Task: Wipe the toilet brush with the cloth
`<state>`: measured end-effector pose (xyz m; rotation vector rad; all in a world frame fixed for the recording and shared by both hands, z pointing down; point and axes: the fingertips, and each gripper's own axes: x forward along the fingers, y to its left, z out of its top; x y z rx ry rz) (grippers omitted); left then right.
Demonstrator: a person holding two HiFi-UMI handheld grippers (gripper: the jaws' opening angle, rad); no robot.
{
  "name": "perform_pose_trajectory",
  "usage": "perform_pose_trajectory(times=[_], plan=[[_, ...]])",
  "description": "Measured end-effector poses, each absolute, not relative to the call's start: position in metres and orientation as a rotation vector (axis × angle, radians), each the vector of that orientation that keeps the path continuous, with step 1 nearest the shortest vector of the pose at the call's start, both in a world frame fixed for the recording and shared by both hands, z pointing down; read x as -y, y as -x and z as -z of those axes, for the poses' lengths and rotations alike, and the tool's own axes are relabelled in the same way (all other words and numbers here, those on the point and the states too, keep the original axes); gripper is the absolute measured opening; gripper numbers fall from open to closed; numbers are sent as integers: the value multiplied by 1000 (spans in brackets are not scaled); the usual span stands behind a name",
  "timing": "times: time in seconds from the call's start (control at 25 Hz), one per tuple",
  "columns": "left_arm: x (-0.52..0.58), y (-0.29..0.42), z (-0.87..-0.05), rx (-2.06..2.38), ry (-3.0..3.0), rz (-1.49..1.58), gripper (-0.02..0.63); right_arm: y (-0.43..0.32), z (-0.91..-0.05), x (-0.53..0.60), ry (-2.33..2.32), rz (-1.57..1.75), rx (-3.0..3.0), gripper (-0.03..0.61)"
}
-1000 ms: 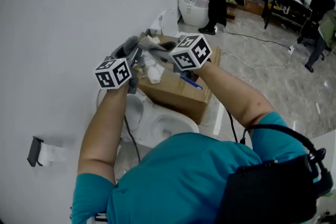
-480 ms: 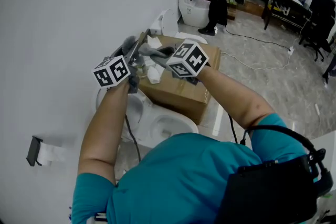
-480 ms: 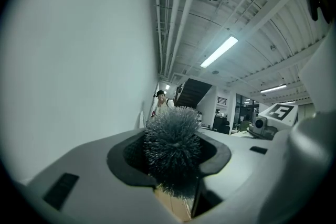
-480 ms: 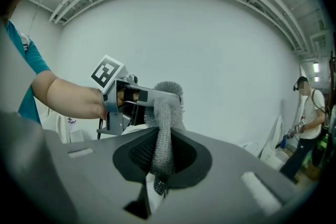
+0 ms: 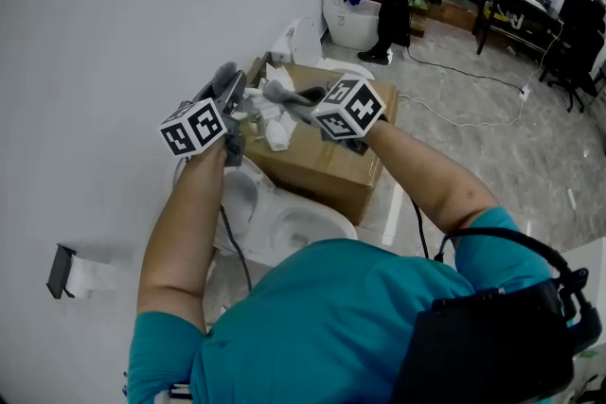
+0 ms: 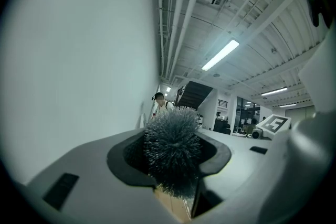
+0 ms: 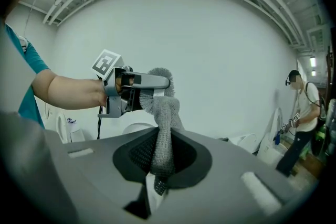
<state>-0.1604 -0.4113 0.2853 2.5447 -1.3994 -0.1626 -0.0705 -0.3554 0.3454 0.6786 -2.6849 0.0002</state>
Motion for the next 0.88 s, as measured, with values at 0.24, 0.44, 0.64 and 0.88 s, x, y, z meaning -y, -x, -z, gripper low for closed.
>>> perform_pose_trajectory(times=[0.24,0.44,0.64,0.88], plan=[[414,166,-281,1424,-2535,175,186,64,-350,354,-680,1,2672,18],[417,173,-282,1433,-2518,194,186,63,-354,352,-672,43,2642,18],[422,181,-285,1435,-2490,211,186,60,-360,352,-667,57,2622,18],[425,190,-282,1451,-2464,238,186,54,-365,353,-665,65,2600,20]])
